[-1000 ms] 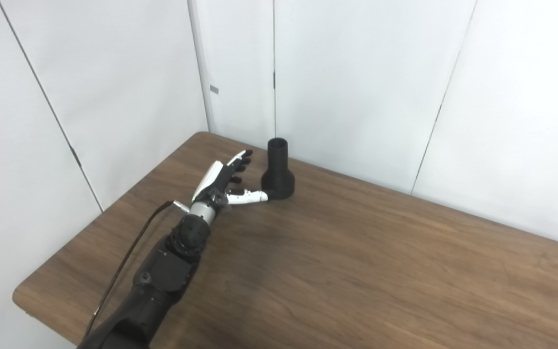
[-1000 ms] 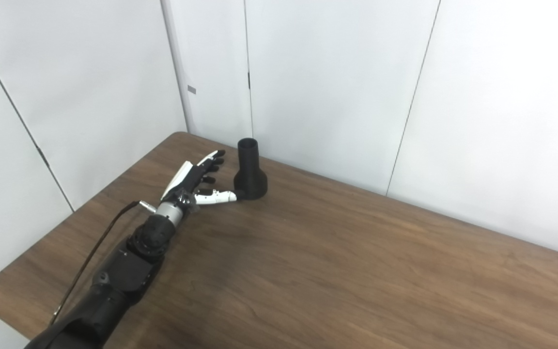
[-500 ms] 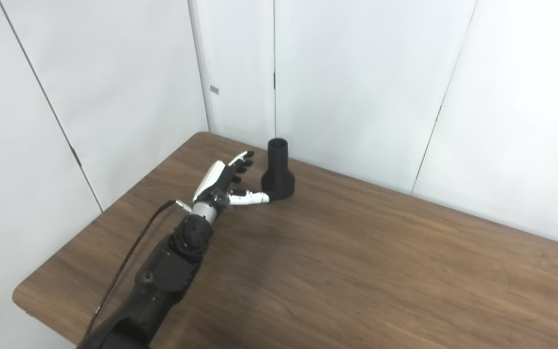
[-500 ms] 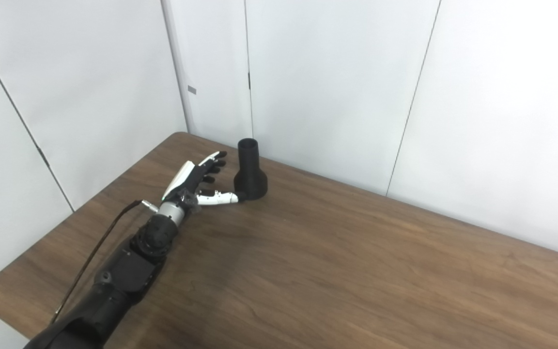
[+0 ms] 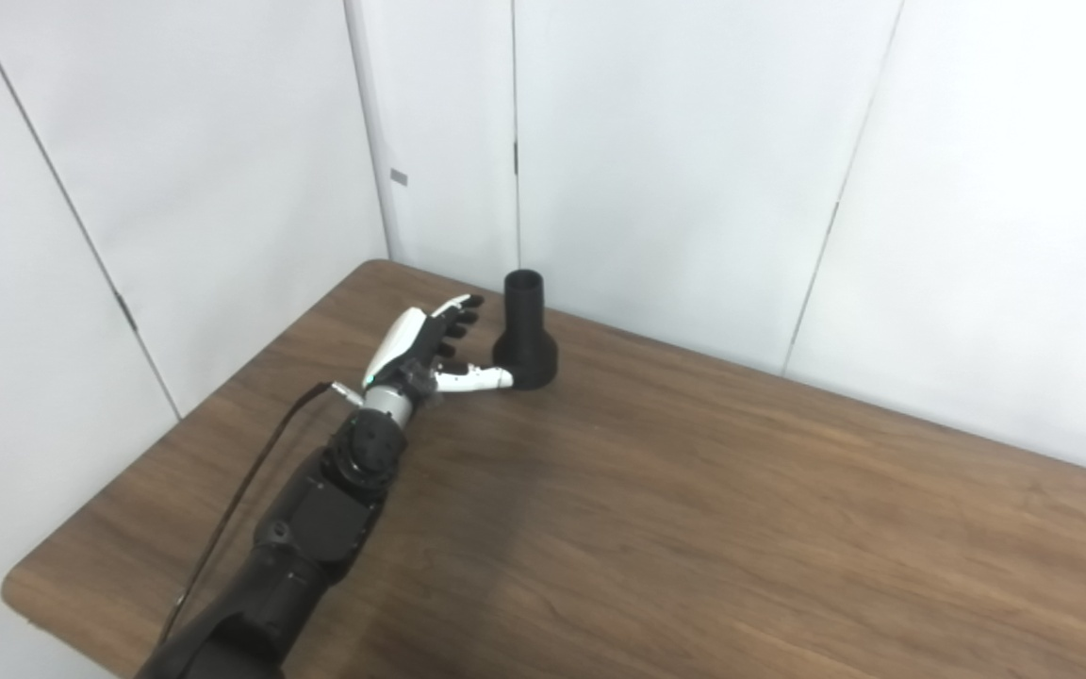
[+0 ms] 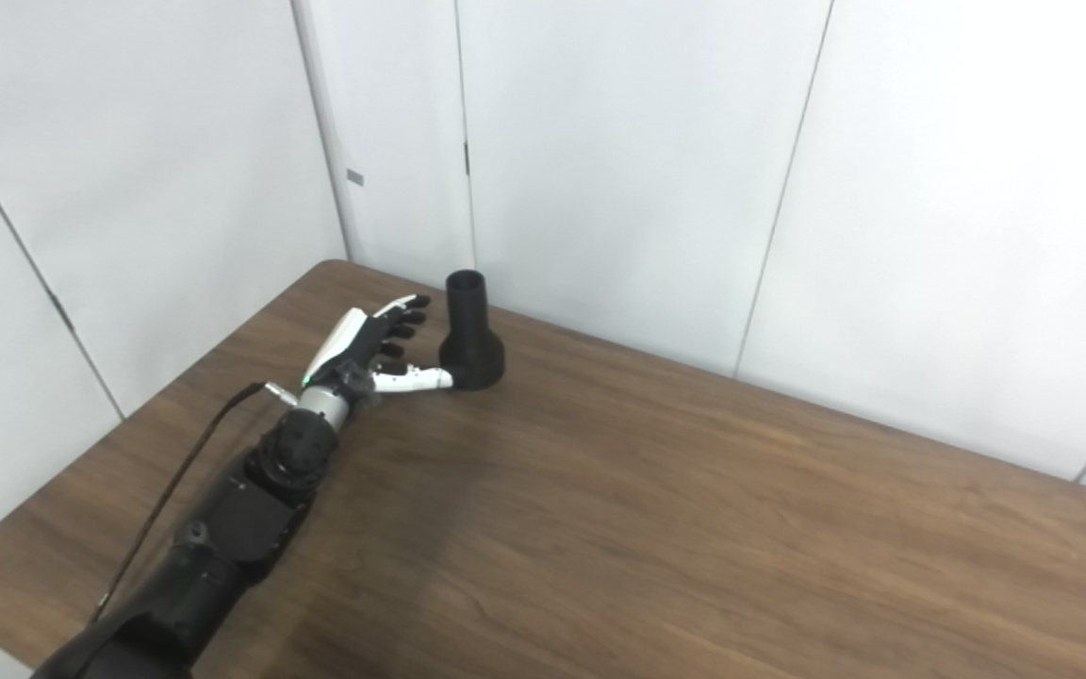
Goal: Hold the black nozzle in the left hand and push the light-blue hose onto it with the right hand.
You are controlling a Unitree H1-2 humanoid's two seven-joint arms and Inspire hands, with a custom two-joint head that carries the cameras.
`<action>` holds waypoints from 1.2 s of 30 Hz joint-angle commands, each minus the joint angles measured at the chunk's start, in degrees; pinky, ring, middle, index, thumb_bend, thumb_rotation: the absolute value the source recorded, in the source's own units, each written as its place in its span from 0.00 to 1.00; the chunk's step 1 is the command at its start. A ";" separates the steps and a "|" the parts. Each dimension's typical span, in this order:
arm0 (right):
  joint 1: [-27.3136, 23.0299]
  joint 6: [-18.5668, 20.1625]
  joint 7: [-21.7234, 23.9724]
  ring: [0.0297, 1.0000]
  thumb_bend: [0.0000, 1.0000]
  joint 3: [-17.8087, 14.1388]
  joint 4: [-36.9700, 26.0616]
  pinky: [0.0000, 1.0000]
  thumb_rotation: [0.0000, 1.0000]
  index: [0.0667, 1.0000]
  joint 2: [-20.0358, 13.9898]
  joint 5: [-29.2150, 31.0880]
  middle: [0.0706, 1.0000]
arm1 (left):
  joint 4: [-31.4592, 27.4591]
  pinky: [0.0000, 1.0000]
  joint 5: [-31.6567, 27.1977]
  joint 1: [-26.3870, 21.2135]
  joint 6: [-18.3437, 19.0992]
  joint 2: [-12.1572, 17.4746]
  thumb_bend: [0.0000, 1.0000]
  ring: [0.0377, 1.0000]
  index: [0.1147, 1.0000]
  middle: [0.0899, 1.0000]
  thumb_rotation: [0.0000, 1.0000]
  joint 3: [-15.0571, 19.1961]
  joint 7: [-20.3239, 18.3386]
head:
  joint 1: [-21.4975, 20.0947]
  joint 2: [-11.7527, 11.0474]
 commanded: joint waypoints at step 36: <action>3.61 1.73 -0.62 0.71 0.51 0.61 -5.68 0.61 0.60 0.69 2.04 1.66 0.73 | 5.38 0.36 4.20 -5.65 5.02 -2.71 1.00 0.53 0.91 0.60 0.32 -7.77 -2.21 | -2.58 0.96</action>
